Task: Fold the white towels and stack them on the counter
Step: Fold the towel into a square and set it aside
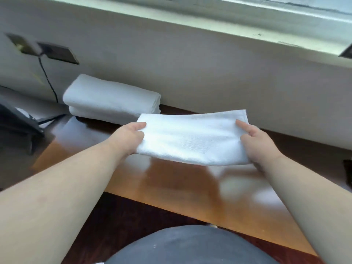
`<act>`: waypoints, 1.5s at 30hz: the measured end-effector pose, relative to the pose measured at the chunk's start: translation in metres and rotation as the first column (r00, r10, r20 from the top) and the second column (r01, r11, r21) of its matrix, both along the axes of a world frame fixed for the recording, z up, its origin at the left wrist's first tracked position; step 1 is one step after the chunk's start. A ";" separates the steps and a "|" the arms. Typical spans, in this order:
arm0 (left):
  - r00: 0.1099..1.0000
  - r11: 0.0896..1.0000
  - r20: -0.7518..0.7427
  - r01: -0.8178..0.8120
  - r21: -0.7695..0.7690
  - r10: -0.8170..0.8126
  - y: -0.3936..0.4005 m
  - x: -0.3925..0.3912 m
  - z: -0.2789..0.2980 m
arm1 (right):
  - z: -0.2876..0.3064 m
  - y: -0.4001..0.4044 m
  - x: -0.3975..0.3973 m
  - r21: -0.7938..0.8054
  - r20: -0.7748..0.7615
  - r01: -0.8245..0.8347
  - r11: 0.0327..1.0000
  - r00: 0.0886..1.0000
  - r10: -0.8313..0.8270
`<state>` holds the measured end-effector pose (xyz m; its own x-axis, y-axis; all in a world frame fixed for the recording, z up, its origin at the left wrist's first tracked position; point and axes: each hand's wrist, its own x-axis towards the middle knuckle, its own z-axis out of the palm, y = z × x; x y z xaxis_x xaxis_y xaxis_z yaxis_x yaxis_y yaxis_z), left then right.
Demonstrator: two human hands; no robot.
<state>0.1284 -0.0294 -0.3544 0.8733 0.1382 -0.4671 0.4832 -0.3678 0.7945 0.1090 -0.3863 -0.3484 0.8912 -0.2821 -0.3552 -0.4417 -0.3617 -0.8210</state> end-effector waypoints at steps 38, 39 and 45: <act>0.985 0.979 0.173 -0.012 0.202 -0.023 0.272 0.217 0.063 | 0.027 0.259 0.181 0.307 0.035 0.008 0.952 0.999 -0.020; 0.986 0.980 0.160 0.016 0.196 -0.048 0.276 0.225 0.058 | 0.022 0.264 0.184 0.290 0.022 0.013 0.957 1.000 -0.020; 0.979 0.967 0.081 0.170 0.188 -0.187 0.295 0.258 0.016 | -0.008 0.290 0.190 0.141 -0.101 0.051 0.989 0.994 -0.037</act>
<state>0.3861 0.2653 -0.3383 0.9313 0.0498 -0.3608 0.3207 -0.5818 0.7475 0.2994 -0.0960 -0.3567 0.8377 -0.2605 -0.4799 -0.5357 -0.2219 -0.8147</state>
